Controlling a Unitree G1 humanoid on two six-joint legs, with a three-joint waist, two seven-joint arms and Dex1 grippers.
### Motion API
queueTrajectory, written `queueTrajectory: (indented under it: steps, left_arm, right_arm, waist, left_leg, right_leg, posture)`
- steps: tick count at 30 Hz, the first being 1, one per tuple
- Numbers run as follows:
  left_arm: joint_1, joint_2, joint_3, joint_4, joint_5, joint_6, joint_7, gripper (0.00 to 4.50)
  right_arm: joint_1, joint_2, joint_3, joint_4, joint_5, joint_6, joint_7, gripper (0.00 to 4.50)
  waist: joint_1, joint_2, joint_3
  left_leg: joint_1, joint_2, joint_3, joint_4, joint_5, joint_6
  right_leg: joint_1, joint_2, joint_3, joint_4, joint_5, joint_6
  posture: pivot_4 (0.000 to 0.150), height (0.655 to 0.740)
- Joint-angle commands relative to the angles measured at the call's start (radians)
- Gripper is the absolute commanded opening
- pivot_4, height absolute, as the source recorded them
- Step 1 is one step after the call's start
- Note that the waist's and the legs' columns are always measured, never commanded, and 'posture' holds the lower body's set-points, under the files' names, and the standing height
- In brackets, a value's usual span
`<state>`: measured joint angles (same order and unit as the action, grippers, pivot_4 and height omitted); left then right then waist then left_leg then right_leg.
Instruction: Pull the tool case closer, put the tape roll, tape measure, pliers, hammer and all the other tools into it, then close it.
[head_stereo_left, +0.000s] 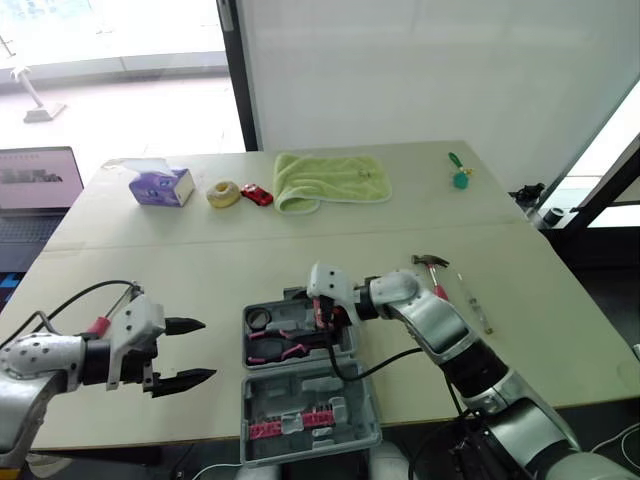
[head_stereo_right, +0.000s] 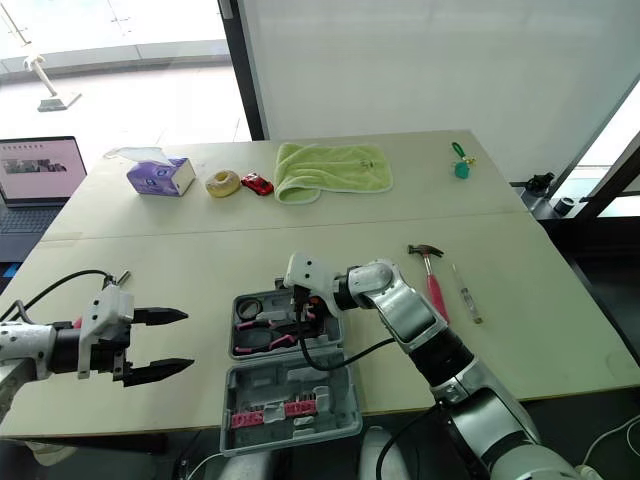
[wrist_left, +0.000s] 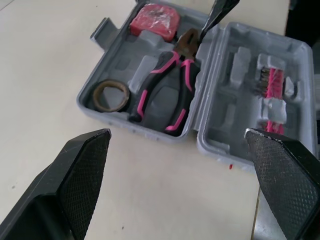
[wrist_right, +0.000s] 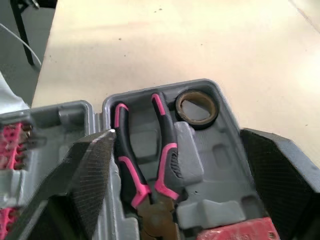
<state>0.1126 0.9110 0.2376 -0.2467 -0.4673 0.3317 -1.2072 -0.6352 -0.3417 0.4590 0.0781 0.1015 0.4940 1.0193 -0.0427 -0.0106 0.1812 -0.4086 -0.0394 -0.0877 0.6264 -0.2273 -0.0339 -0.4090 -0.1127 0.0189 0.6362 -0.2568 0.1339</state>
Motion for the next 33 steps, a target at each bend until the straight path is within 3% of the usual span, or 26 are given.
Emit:
queueTrajectory:
  steps: [1,5,14,19,23,27,30,33]
  left_arm:
    - [-0.012,0.002,-0.002,-0.022,-0.016,0.002,-0.003,4.5]
    - [-0.023,0.005,-0.009,-0.014,-0.013,0.002,-0.007,4.5]
    - [-0.031,0.021,-0.029,0.009,0.015,-0.009,-0.026,4.5]
    - [-0.038,0.031,-0.046,0.03,0.051,-0.039,-0.035,4.5]
    - [-0.048,0.022,-0.056,0.043,0.074,-0.062,-0.014,4.5]
    - [-0.086,-0.018,-0.071,0.093,0.138,-0.151,0.055,4.5]
    - [-0.11,-0.033,-0.083,0.168,0.171,-0.208,0.061,4.5]
    - [-0.106,-0.015,-0.106,0.241,0.202,-0.274,0.02,4.5]
  right_arm:
    - [0.031,0.023,0.007,0.038,-0.034,-0.064,-0.049,2.18]
    - [0.043,0.052,0.021,0.113,-0.065,-0.081,-0.073,0.09]
    - [0.034,0.09,0.145,0.395,-0.22,-0.084,-0.093,0.04]
    - [0.028,0.107,0.124,0.443,-0.219,-0.18,-0.105,0.04]
    - [0.031,0.132,0.027,0.348,-0.123,-0.325,-0.073,0.04]
    - [0.037,0.157,-0.155,0.216,0.051,-0.384,-0.059,0.04]
    - [0.031,0.058,-0.185,0.11,0.083,-0.302,0.018,0.04]
    - [0.054,-0.086,-0.192,0.043,0.064,-0.373,0.115,0.04]
  waist:
    - [0.0,0.0,0.0]
    - [0.0,0.0,0.0]
    - [-0.003,0.0,-0.004]
    - [-0.001,-0.005,-0.015]
    - [-0.001,-0.006,-0.016]
    - [0.0,-0.006,-0.014]
    - [0.001,-0.006,-0.013]
    - [0.004,-0.006,-0.013]
  left_leg:
    - [0.0,0.0,0.0,0.0,0.0,0.0]
    - [0.0,0.0,0.0,0.0,0.0,0.0]
    - [0.005,0.001,0.0,-0.002,0.0,0.0]
    - [0.029,0.001,0.001,-0.013,0.0,0.0]
    - [0.033,0.001,0.001,-0.015,0.0,0.0]
    - [0.021,0.001,0.001,-0.014,0.0,-0.001]
    - [0.016,0.001,0.0,-0.013,0.001,-0.004]
    - [0.016,0.001,0.001,-0.013,0.001,-0.004]
  right_leg:
    - [0.0,0.0,0.0,0.0,0.0,0.0]
    - [0.0,0.0,0.0,0.0,0.0,0.0]
    - [0.003,0.001,0.0,0.0,0.0,0.0]
    - [0.021,0.001,0.001,-0.006,-0.003,-0.005]
    - [0.024,0.001,0.001,-0.005,-0.006,-0.006]
    - [0.015,0.001,0.001,-0.003,-0.004,-0.003]
    - [0.009,0.001,0.001,0.0,-0.003,-0.003]
    - [0.01,0.0,0.001,-0.002,-0.003,-0.003]
  posture:
    - [0.15,0.7367]
    - [0.15,0.7367]
    - [0.15,0.7367]
    - [0.15,0.7367]
    - [0.15,0.7367]
    - [0.15,0.7367]
    - [0.15,0.7367]
    - [0.15,0.7367]
